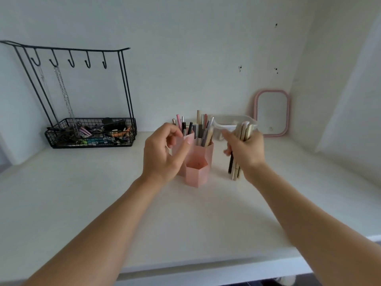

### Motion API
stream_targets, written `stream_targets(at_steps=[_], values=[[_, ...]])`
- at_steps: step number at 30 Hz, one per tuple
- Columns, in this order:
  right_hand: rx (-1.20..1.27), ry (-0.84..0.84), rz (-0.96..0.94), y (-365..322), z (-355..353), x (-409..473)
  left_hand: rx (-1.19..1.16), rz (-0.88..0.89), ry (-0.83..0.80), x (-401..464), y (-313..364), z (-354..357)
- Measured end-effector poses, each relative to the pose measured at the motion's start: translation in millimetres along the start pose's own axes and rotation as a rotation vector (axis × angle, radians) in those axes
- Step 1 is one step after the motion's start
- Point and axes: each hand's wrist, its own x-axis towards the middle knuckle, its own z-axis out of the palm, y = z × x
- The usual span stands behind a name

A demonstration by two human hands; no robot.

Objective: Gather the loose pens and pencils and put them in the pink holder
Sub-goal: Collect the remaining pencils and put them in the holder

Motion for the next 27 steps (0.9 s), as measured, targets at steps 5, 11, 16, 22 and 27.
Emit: stream_targets(at_steps=[5,11,16,22,27], values=[[0.229,-0.112,0.214,12.8,-1.5,-0.4,-0.028,-0.050,0.048,-1.0,-4.1,3.8],[0.801,-0.231,0.276,-39.5,27.6,-5.0,0.023,-0.266,-0.020,-0.2,-19.7,4.1],[0.518,-0.116,0.150,-34.3,64.1,-4.2,-0.123,-0.514,-0.296,-3.3,-24.3,3.2],[0.289,-0.148,0.043,-21.0,72.4,-16.7,-0.196,-0.515,-0.305,-3.1,-17.0,2.8],[0.291,-0.172,0.111,-18.0,71.6,-22.7,-0.139,-0.486,-0.302,-5.5,-20.8,1.9]])
